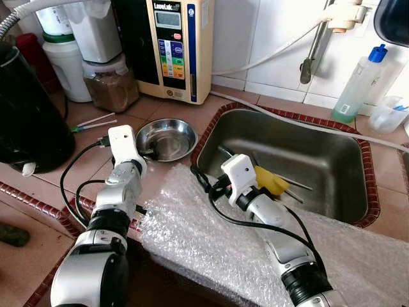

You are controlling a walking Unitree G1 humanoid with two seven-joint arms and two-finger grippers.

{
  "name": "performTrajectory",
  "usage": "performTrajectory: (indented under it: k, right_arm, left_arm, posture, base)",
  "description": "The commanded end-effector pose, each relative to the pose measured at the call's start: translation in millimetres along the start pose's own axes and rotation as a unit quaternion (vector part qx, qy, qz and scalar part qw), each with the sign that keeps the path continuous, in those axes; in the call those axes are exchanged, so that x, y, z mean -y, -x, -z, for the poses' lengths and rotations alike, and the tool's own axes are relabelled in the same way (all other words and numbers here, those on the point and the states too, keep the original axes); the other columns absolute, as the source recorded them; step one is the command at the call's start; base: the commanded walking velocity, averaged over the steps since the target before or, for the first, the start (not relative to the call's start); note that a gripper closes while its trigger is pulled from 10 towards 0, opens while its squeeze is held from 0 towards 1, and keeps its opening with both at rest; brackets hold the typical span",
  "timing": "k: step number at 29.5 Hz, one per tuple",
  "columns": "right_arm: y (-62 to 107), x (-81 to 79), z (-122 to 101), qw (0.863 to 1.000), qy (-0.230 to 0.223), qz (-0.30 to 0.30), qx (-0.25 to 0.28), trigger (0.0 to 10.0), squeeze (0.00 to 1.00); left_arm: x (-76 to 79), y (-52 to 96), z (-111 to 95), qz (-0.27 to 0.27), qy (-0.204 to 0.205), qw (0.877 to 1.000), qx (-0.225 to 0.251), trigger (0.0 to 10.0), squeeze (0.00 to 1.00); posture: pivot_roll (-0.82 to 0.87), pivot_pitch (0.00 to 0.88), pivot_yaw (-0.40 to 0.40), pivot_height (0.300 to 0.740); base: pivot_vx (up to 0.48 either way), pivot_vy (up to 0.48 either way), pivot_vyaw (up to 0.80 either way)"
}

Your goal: Kitchen organization

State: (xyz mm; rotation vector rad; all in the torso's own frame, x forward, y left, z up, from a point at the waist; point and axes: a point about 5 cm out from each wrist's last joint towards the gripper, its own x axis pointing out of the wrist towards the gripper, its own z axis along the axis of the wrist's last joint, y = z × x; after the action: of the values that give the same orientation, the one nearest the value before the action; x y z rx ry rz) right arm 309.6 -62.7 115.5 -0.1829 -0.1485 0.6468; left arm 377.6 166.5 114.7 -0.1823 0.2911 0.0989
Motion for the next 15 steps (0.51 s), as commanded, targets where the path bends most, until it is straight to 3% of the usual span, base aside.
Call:
performTrajectory:
  k: [1, 9, 10, 11, 12, 13, 14, 15]
  right_arm:
    - [-2.1, -1.8, -5.3, 1.000, 0.006, -0.005, 0.006, 10.0, 0.00]
    - [-4.0, -1.4, -5.2, 1.000, 0.006, -0.001, 0.001, 10.0, 0.00]
    - [-4.1, -1.4, -4.9, 1.000, 0.006, -0.001, 0.000, 10.0, 0.00]
    - [-4.1, -1.4, -4.8, 1.000, 0.006, -0.001, 0.000, 10.0, 0.00]
    - [-4.2, -1.3, -4.6, 1.000, 0.007, -0.001, -0.001, 10.0, 0.00]
    - [-4.2, -1.1, -4.6, 1.000, 0.007, -0.001, -0.001, 10.0, 0.00]
    - [-4.3, -0.8, -4.6, 1.000, 0.007, -0.001, -0.002, 10.0, 0.00]
    - [-4.5, -0.3, -4.8, 1.000, 0.008, 0.000, -0.002, 10.0, 0.00]
  left_arm:
    - [2.9, -1.5, 0.9, 0.003, 0.008, 1.000, -0.016, 10.0, 0.00]
    - [1.6, -4.2, -5.2, 0.002, 0.012, 1.000, -0.018, 9.6, 0.00]
    - [0.6, -4.3, -5.2, 0.002, 0.010, 1.000, -0.020, 7.5, 0.00]
    - [0.3, -4.3, -5.1, 0.002, 0.008, 1.000, -0.021, 7.5, 0.00]
    - [-0.7, -4.4, -4.1, 0.003, 0.007, 1.000, -0.026, 3.4, 0.00]
    - [-1.1, -4.5, -3.7, 0.003, 0.007, 1.000, -0.028, 2.5, 0.00]
    - [-1.7, -4.6, -3.2, 0.003, 0.008, 0.999, -0.031, 0.0, 0.00]
    - [-2.7, -4.7, -3.1, 0.002, 0.009, 0.999, -0.033, 0.0, 0.00]
  posture:
    - [0.12, 0.000, 0.063, 0.740]
    - [0.12, 0.000, 0.068, 0.740]
    - [0.12, 0.000, 0.067, 0.740]
    - [0.12, 0.000, 0.067, 0.740]
    - [0.12, 0.000, 0.066, 0.740]
    - [0.13, 0.000, 0.063, 0.740]
    - [0.13, 0.000, 0.063, 0.740]
    - [0.13, 0.000, 0.061, 0.740]
  base:
    - [0.000, 0.000, 0.00]
    - [0.000, 0.000, 0.00]
    - [0.000, 0.000, 0.00]
    - [0.000, 0.000, 0.00]
    - [0.000, 0.000, 0.00]
    - [0.000, 0.000, 0.00]
    - [0.000, 0.000, 0.00]
    - [0.000, 0.000, 0.00]
